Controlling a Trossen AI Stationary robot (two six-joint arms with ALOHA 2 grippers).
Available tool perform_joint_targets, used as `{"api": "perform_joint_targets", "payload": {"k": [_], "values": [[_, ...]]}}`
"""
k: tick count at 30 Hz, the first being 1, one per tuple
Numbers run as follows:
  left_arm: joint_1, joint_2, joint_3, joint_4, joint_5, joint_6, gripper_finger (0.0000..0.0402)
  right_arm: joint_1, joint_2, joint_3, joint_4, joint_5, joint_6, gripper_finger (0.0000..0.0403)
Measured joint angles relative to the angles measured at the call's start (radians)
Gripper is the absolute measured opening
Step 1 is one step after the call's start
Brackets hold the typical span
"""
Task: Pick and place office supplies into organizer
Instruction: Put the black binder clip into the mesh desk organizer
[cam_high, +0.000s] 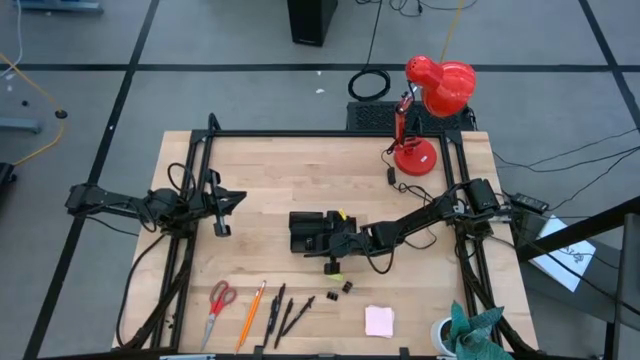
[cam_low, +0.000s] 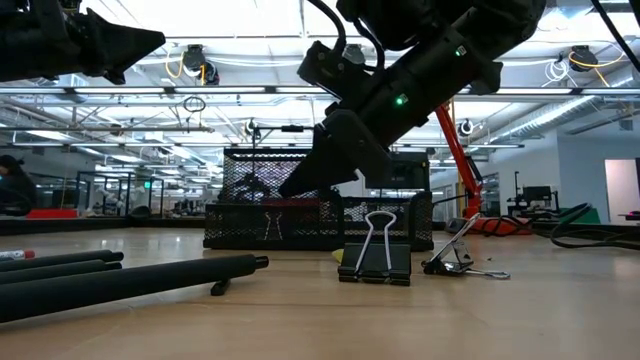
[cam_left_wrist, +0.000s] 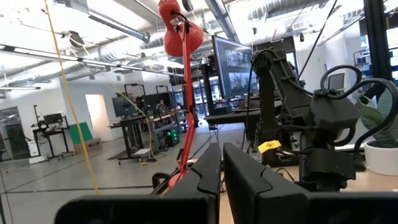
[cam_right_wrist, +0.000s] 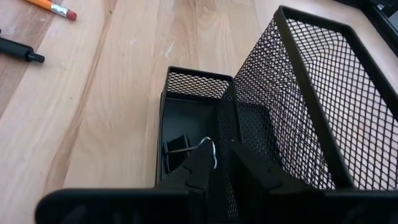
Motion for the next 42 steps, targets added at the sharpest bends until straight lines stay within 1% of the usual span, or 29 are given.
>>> {"api": "perform_joint_targets", "payload": {"k": [4, 7, 14, 17, 20, 23, 26, 31, 34, 37, 42], "values": [[0.0, 0.0, 0.0, 0.0, 0.0, 0.0, 0.0026, 0.003, -0.006, 0.0, 0.011, 0.001, -0.023, 0.0044], [0.0, 0.0, 0.0, 0.0, 0.0, 0.0, 0.0026, 0.021, -0.038, -0.001, 0.019, 0.003, -0.034, 0.0046], [0.0, 0.0, 0.0, 0.001, 0.0, 0.026, 0.0026, 0.131, -0.157, 0.0, 0.007, 0.0, -0.071, 0.0057], [0.0, 0.0, 0.0, 0.0, 0.0, 0.026, 0.0026, 0.189, -0.19, 0.001, -0.025, -0.001, -0.048, 0.0061], [0.0, 0.0, 0.0, 0.0, 0.0, 0.023, 0.0026, 0.24, -0.191, 0.001, -0.073, -0.003, -0.01, 0.0065], [0.0, 0.0, 0.0, 0.0, 0.0, 0.019, 0.0026, 0.286, -0.19, -0.001, -0.166, -0.002, 0.021, 0.0068], [0.0, 0.0, 0.0, 0.0, 0.0, 0.02, 0.0026, 0.324, -0.191, -0.033, -0.215, -0.002, 0.028, 0.0071], [0.0, 0.0, 0.0, 0.0, 0.0, 0.02, 0.0026, 0.369, -0.19, -0.118, -0.21, 0.003, -0.033, 0.0071], [0.0, 0.0, 0.0, 0.0, 0.0, 0.02, 0.0026, 0.37, -0.19, -0.158, -0.163, 0.003, -0.039, 0.0071], [0.0, 0.0, 0.0, 0.0, 0.0, 0.02, 0.0026, 0.369, -0.191, -0.161, -0.121, 0.0, -0.025, 0.0071], [0.0, 0.0, 0.0, 0.0, 0.0, 0.021, 0.0026, 0.38, -0.19, -0.162, -0.125, -0.027, 0.011, 0.0071]]}}
